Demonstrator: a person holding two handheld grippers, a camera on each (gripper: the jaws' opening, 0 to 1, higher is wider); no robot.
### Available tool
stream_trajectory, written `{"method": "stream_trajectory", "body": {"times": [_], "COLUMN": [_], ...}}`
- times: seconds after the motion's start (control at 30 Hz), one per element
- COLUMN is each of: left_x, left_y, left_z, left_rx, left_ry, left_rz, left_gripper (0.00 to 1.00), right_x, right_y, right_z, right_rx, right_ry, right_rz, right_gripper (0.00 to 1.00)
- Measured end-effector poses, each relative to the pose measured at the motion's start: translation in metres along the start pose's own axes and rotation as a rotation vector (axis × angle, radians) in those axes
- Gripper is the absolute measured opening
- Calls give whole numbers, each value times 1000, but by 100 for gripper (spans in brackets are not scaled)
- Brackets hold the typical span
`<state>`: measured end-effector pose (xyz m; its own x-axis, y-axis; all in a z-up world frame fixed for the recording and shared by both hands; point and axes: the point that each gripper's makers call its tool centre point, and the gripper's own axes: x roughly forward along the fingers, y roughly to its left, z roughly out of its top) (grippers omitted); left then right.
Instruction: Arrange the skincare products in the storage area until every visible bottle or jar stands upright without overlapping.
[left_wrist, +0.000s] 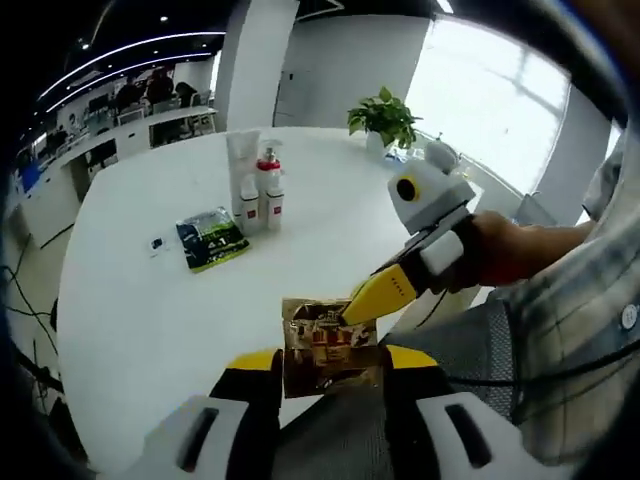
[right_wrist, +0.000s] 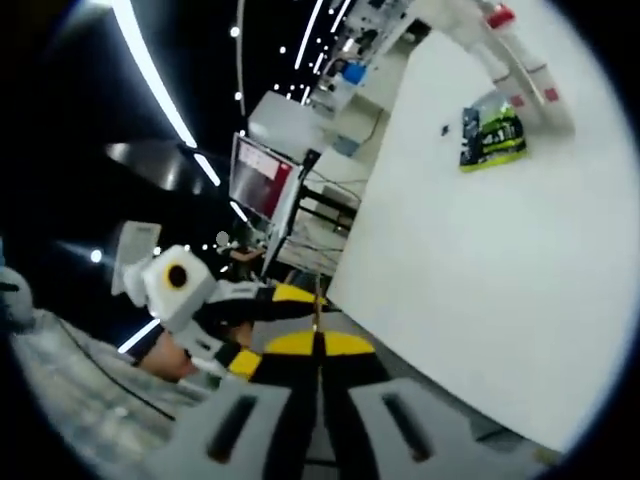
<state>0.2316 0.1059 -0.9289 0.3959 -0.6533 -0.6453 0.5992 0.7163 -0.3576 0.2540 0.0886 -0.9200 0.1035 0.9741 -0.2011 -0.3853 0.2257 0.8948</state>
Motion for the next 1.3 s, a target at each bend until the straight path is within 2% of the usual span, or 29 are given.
{"method": "stream_trajectory", "body": {"times": [0.1, 0.17, 0.23, 0.33, 0.47, 0.53, 0.7, 0.83, 0.97, 1.0, 1.03, 1.17, 1.23, 1.3], "left_x": [-2, -6, -9, -12, -15, -13, -16, -26, -26, -28, -29, -38, -39, -37], "left_y": [-1, -5, -4, 3, -12, -10, -15, -16, -14, -11, -11, 2, 3, -2], "left_z": [4, 10, 15, 16, 21, 20, 24, 34, 39, 45, 47, 63, 64, 61], "left_rx": [-67, -137, -223, -229, -297, -304, -342, -425, -450, -490, -513, -679, -708, -693], "left_ry": [-36, -79, -115, -134, -164, -172, -213, -259, -281, -317, -326, -462, -487, -474], "left_rz": [-56, -125, -161, -163, -279, -269, -328, -397, -392, -398, -409, -456, -469, -465], "left_gripper": [41, 41, 40, 37, 26, 21, 10, 2, 1, 1, 1, 0, 1, 1], "right_x": [-5, -9, -12, -12, -10, -8, -2, -1, 0, 0, 0, 1, 1, 0], "right_y": [4, 11, 15, 25, 33, 34, 35, 37, 38, 37, 38, 42, 44, 49], "right_z": [4, 6, 8, 4, 0, 0, -1, 5, 12, 12, 13, 8, 9, 14], "right_rx": [-47, -53, -65, -75, -92, -91, -107, -82, -56, -51, -42, -18, -16, 16], "right_ry": [15, 24, 23, 53, 72, 72, 84, 53, -3, -7, -19, -7, -21, -59], "right_rz": [5, 41, 64, 112, 145, 150, 146, 166, 183, 189, 198, 224, 227, 262], "right_gripper": [0, 0, 0, 0, 0, 0, 0, 1, 4, 5, 6, 7, 6, 4]}}
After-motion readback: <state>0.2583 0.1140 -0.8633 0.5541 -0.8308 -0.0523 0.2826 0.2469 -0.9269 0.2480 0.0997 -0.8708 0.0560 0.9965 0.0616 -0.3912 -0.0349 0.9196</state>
